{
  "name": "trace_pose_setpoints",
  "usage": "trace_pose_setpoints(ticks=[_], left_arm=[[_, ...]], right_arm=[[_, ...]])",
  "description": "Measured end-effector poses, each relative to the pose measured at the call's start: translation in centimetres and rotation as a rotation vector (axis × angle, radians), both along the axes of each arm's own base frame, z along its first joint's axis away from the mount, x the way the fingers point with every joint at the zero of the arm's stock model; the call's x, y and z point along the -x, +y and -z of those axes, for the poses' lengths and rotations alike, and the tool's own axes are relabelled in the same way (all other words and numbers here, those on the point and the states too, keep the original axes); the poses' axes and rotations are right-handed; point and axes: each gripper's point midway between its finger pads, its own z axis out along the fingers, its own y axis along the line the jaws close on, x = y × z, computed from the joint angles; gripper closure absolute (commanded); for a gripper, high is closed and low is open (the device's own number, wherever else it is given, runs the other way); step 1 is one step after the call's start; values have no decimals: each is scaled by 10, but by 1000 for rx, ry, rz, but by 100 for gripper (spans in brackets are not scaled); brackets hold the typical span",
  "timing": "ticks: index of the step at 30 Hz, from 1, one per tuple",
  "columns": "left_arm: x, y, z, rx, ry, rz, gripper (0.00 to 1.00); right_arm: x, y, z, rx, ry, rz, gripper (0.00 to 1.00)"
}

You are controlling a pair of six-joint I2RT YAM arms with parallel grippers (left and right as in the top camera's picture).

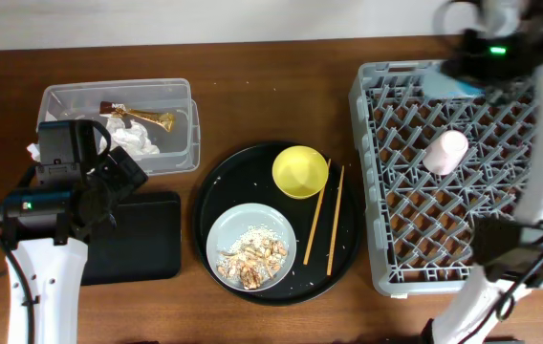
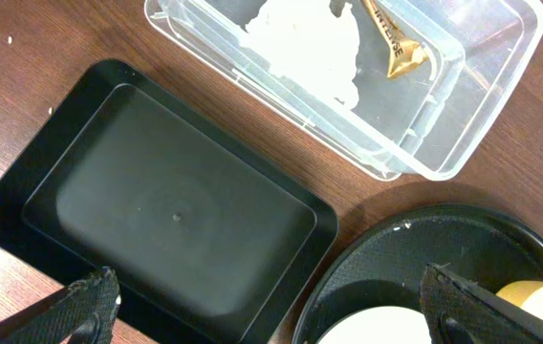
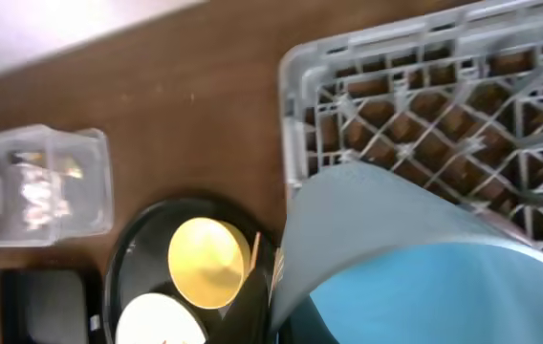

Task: Sort waste into correct bins and load items into the dishwasher rack
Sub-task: 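Lift the light-blue cup with the right gripper and set it in the rack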

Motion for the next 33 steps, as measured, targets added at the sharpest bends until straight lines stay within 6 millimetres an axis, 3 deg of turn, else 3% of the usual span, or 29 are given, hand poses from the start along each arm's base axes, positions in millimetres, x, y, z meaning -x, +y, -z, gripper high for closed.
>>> trace_pose_setpoints(ticks=[4,6,9,12,15,20,23,28,33], left_arm=[[0,0,0,0,0,0,1],[0,0,0,0,0,0,1],[0,0,0,0,0,0,0],[0,0,0,0,0,0,1],[0,0,0,0,0,0,1],[0,0,0,0,0,0,1],[0,0,0,0,0,0,1],[0,0,0,0,0,0,1],[0,0,0,0,0,0,1]], right_arm=[[16,-94,14,-110,-12,156,96],[22,-123,26,-176,-31,189,96],[22,-146,58,-296,-56,209,96],[20,-143,99,-458,-76,192,96],[19,-126,116,-615,-122,151,96],[26,-119,139,-666,-111,155,96],[30,-123,146,-681,-90,186,96],[44,-151,146,-706,-88,278,96],[51,-154,147,-713,-75,292,96]])
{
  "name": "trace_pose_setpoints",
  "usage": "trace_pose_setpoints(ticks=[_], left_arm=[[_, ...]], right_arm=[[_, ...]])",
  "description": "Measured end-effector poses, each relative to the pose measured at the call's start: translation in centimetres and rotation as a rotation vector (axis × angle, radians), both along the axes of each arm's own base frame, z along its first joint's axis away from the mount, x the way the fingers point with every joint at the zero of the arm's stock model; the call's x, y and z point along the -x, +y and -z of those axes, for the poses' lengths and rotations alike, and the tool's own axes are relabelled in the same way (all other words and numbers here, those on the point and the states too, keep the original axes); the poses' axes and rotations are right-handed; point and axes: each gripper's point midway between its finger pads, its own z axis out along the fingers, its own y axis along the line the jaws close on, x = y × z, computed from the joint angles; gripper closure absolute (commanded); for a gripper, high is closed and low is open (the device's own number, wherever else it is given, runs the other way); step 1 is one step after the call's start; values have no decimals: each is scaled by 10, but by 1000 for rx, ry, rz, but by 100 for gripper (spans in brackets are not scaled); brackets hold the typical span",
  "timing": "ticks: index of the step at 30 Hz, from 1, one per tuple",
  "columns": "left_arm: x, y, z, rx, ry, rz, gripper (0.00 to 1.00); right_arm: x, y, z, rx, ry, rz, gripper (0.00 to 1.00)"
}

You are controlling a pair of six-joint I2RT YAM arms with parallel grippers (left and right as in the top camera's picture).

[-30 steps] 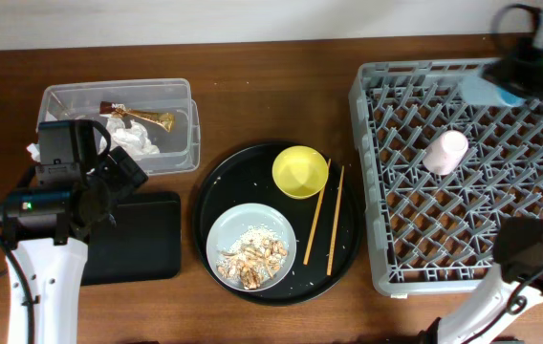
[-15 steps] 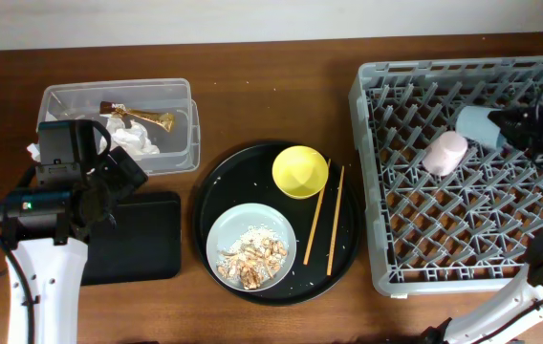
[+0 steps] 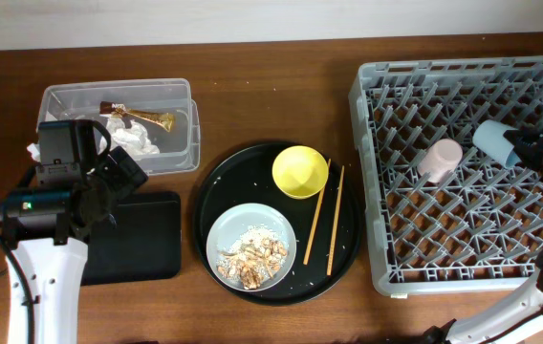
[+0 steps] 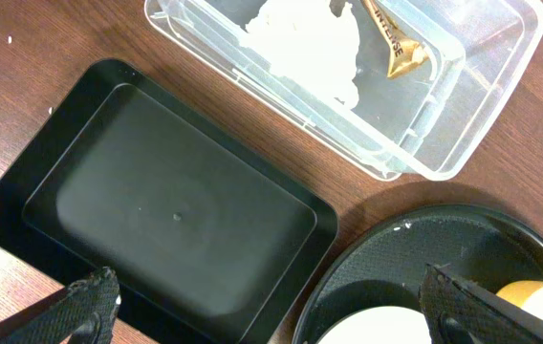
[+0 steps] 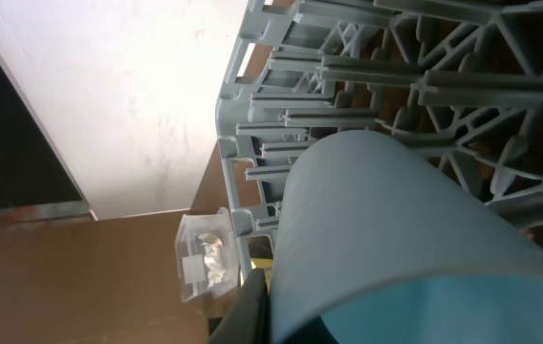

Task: Sort waste into correct bins and load items into the dishwasher rack
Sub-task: 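Lift the light-blue cup with the right gripper and set it in the rack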

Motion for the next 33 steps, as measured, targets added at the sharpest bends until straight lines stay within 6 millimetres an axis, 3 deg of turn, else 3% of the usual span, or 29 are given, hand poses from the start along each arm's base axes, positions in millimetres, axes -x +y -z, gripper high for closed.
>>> trace_pose_setpoints(ticks=[9,22,28,33], left_arm=[[0,0,0,0,0,0,1],[0,0,0,0,0,0,1],[0,0,0,0,0,0,1],[0,0,0,0,0,0,1]], right_arm=[[1,8,7,-51,-75,-9,96],[19,-3,10,-73,44,58,96],[15,-3,5,-80,-25,47,96],[2,11,10,-12,-40,-9,96]])
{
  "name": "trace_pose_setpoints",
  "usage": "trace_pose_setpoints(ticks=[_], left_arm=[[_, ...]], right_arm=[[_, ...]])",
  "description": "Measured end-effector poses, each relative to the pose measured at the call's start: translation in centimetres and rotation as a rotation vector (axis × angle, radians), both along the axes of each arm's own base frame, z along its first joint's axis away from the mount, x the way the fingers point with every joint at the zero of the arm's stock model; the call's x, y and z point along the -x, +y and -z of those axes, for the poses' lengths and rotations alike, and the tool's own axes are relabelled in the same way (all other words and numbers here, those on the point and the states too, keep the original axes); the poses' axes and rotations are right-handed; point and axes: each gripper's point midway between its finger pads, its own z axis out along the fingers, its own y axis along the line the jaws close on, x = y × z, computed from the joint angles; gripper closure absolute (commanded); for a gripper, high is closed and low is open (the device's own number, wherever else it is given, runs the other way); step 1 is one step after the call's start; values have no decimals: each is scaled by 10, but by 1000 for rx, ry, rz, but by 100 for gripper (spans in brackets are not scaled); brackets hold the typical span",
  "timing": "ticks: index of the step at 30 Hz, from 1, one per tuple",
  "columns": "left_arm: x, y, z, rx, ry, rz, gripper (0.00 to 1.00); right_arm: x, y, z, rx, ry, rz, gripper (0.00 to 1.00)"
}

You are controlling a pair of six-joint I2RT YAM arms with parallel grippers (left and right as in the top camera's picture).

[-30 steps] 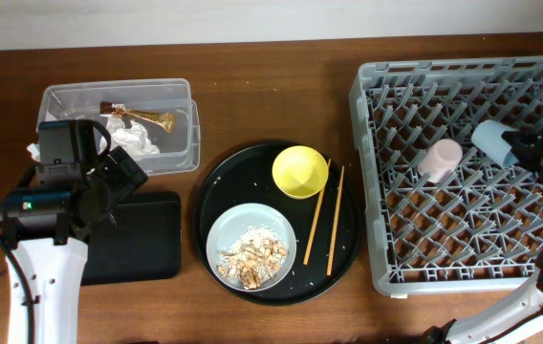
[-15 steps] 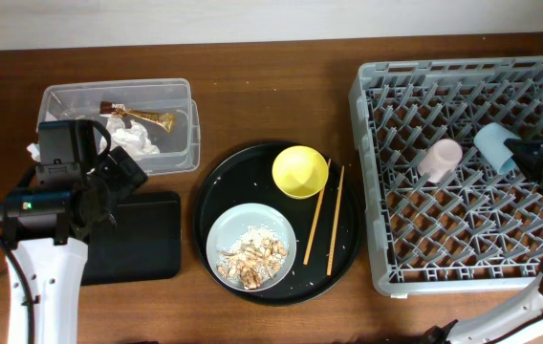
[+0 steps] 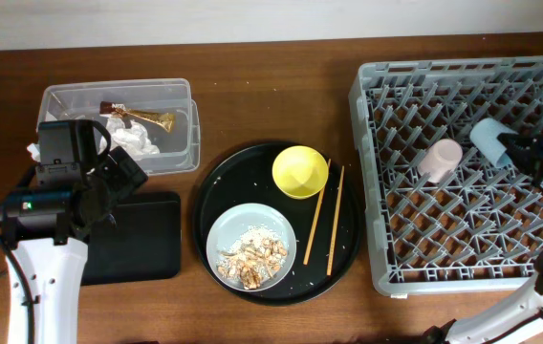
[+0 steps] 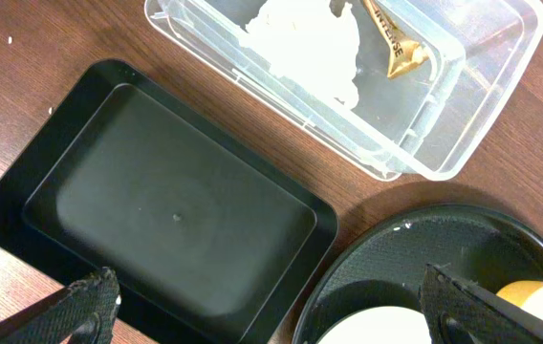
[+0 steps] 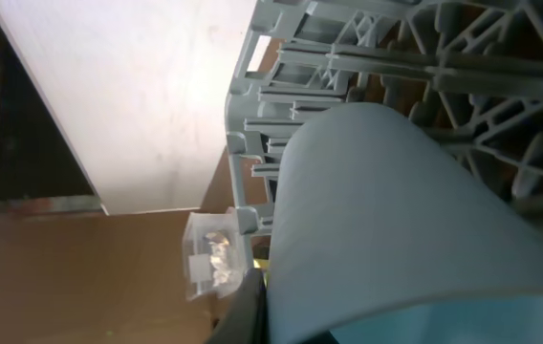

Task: Sort waste into correct bins and load items into the dishwasher rack
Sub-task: 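Lift the light-blue cup with the right gripper and set it in the rack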

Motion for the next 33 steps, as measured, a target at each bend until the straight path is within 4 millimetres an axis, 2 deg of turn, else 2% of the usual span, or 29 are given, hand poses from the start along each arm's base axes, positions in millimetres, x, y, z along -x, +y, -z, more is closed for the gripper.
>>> trace_pose_setpoints(ticks=[7,10,12,16,20,26,28,30,33], left_arm=[[0,0,0,0,0,0,1],[0,0,0,0,0,0,1],[0,0,0,0,0,0,0],[0,0,0,0,0,0,1],[0,0,0,0,0,0,1],[0,0,0,0,0,0,1],[0,0,0,0,0,0,1],[0,0,0,0,0,0,1],[0,0,0,0,0,0,1]], right_arm=[[2,0,5,78,75,-1,95],[5,0,7,109,113,-2,85],[12,6,15,107,189,-7,80],[18,7,25,134,242,-12,79],[20,4,26,141,253,-6,79],[32,-7,25,115,286,30,76],[44,-14,26,110,350,52,65],[52,-22,30,130,412,74,64],[55,-33,18,152,456,111,64]])
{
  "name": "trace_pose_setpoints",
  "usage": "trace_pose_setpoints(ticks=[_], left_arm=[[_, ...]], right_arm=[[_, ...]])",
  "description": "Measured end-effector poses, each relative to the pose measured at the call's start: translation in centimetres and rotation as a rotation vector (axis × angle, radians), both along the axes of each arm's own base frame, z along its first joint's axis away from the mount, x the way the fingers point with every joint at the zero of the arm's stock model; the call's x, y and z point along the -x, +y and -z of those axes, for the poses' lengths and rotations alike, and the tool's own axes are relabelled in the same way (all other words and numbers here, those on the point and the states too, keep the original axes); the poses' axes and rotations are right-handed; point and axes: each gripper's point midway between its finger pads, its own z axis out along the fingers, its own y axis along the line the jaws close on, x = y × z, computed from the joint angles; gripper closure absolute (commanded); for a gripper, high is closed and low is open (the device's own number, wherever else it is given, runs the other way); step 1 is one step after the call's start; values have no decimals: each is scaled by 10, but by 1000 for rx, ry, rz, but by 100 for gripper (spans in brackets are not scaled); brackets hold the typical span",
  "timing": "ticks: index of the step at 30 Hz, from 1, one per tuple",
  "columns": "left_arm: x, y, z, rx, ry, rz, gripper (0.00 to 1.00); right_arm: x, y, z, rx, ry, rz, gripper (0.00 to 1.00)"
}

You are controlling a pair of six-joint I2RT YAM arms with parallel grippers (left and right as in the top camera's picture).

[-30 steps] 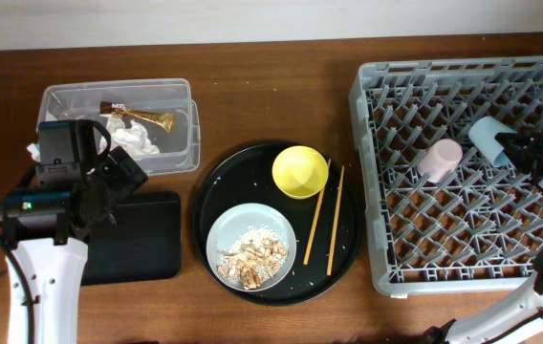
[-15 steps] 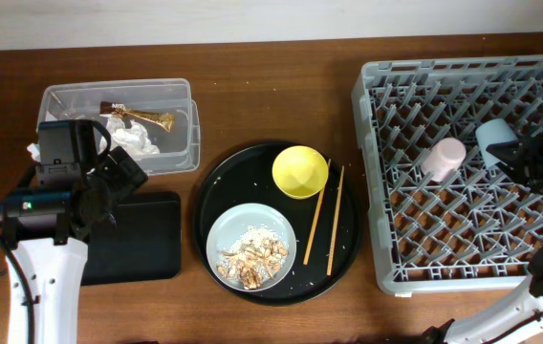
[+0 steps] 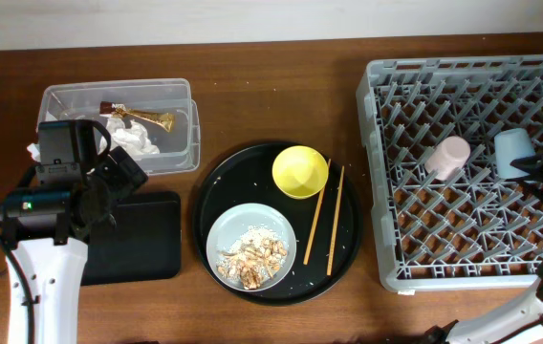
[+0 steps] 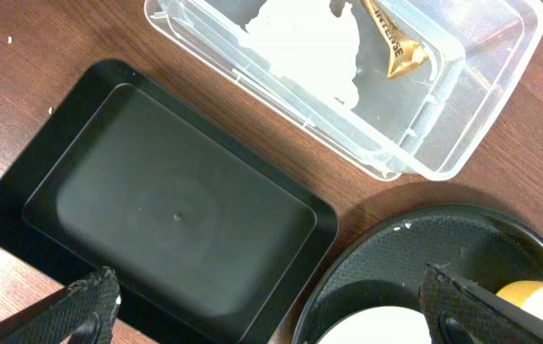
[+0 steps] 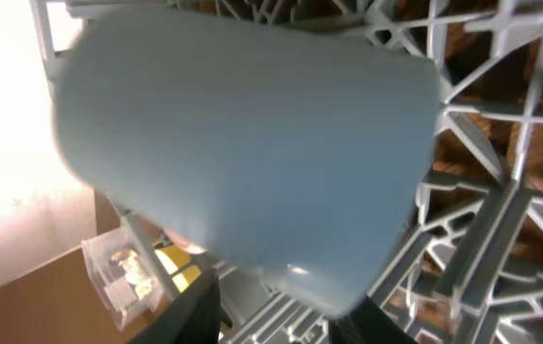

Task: Sort waste into correct bins and load items into the dishwasher rack
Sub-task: 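Lift the light-blue cup with the right gripper and set it in the rack, then reach the right gripper to the yellow bowl and grasp its rim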

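A pale blue cup (image 3: 512, 153) rests in the grey dishwasher rack (image 3: 383, 239) beside a pink cup (image 3: 446, 156). My right gripper (image 5: 291, 320) is at the rack's right side. It is open, with its fingers (image 5: 200, 311) spread just below the blue cup (image 5: 243, 143), which fills the right wrist view. A round black tray (image 3: 214, 191) holds a yellow bowl (image 3: 300, 172), a plate of food scraps (image 3: 250, 247) and two chopsticks (image 3: 324, 215). At the far left my left gripper (image 4: 270, 311) hangs open and empty above a black rectangular bin (image 4: 166, 210).
A clear plastic bin (image 3: 191, 124) at the back left holds crumpled white tissue (image 3: 138, 139) and a gold wrapper (image 3: 147, 118). The black bin (image 3: 147, 239) lies in front of it. The rack takes up the table's right side.
The blue cup was in my right gripper's grasp over the rack. It now sits in the rack beside the pink cup, with the fingers open below it. The rack has shifted slightly to the right.
My right gripper held the blue cup at the rack's back edge. Then it held the cup low at the right side, near the pink cup, at two moments. Now the cup stands in the rack, let go. The left arm has stayed still throughout.
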Motion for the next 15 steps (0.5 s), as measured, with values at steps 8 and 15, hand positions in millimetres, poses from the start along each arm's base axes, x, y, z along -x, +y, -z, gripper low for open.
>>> trace_pose_setpoints(ticks=[8,15], left_arm=[[0,0,0,0,0,0,1],[0,0,0,0,0,0,1]], right_arm=[[11,-17,-80,222,-18,157,73],[-1,-16,-89,366,-5,139,91]])
